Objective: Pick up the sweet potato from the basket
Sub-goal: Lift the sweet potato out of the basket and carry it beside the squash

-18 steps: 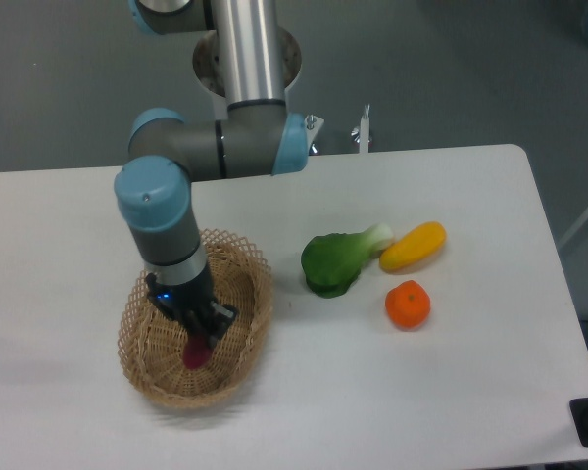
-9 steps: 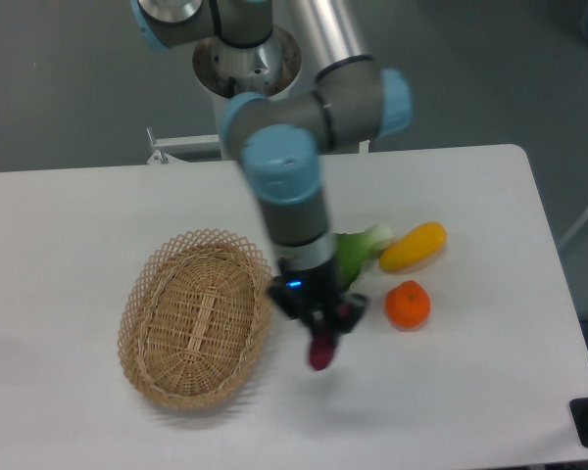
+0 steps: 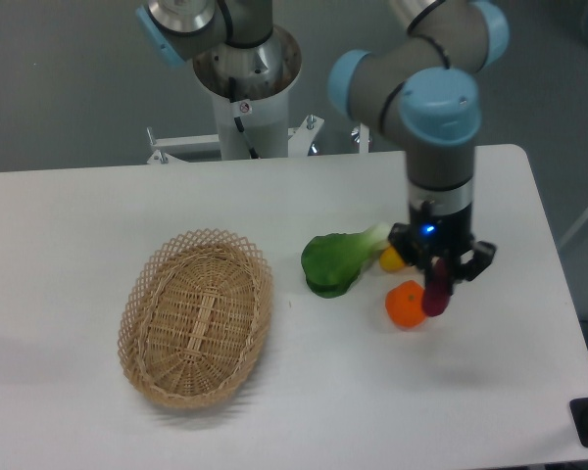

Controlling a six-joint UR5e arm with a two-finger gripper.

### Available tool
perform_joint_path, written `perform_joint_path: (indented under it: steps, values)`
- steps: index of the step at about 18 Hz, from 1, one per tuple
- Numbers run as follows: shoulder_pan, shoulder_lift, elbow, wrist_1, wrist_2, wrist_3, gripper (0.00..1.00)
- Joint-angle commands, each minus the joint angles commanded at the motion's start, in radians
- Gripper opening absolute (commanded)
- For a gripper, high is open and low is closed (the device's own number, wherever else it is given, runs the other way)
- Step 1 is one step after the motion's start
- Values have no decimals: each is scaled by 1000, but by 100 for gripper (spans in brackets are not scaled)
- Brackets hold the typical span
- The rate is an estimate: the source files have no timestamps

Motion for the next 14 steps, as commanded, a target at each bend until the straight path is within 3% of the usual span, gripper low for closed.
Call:
perform_joint_path:
  steps: [14]
  values:
    - [0, 2, -14, 2, 9, 0, 32]
